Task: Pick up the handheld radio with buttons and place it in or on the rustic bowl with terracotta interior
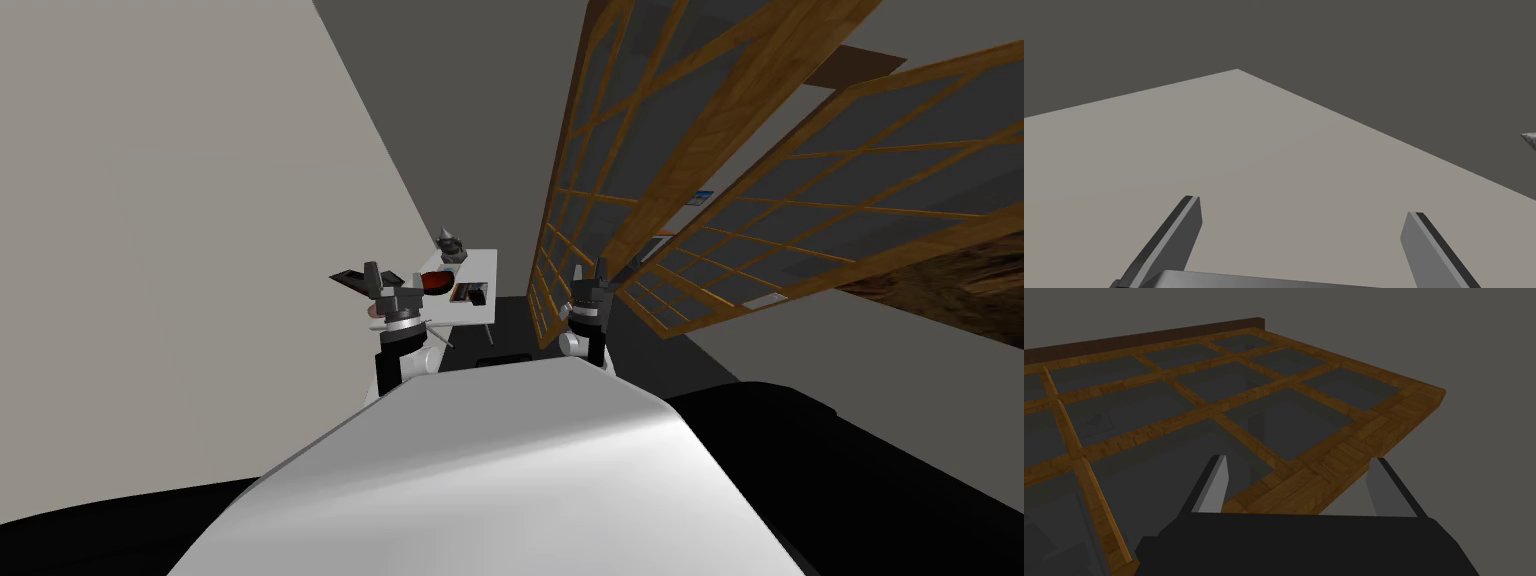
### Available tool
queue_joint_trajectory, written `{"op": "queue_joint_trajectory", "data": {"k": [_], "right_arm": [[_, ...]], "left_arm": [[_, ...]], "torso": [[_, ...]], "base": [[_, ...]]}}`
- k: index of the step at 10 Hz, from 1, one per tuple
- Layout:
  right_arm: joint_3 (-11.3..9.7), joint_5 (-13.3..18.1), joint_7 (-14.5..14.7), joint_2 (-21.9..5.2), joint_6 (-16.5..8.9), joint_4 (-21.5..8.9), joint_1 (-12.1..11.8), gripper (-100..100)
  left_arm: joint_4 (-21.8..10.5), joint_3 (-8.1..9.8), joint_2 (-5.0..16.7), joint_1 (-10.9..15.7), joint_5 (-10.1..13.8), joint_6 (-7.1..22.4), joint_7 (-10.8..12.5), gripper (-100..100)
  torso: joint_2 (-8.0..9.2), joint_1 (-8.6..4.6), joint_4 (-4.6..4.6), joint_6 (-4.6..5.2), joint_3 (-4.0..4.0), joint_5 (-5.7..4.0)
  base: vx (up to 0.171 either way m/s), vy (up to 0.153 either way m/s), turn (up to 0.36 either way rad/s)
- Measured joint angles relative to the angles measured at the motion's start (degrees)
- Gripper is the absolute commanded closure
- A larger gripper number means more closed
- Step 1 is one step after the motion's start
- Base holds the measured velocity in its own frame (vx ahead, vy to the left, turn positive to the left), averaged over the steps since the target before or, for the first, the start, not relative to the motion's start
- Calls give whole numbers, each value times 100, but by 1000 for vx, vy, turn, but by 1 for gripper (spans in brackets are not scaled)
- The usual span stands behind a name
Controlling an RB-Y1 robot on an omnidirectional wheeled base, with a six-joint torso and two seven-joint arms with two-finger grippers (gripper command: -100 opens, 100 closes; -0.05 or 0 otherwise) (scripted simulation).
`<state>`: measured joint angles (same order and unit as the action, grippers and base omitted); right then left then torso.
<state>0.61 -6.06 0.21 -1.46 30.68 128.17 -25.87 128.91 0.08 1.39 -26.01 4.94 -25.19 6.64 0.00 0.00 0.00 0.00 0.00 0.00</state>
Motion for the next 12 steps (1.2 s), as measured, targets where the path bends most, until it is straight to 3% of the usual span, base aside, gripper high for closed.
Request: {"op": "queue_joint_trajectory", "data": {"k": [5,10,12], "right_arm": [[-2,0,0,2,0,0,0,0],[-2,0,0,3,0,1,-1,0],[-27,4,-4,3,3,-8,-21,0]], "left_arm": [[-42,31,529,13,242,70,280,-100],[-172,104,790,63,706,181,777,-100],[-246,138,842,60,955,204,1016,-100]], "torso": [[-7,-87,-2,1,-4,-19],[-26,-104,-6,0,-15,-24],[-48,-144,-1,-1,-26,-23]], "base": [[13,-178,98],[40,-256,154],[-68,-265,79]]}}
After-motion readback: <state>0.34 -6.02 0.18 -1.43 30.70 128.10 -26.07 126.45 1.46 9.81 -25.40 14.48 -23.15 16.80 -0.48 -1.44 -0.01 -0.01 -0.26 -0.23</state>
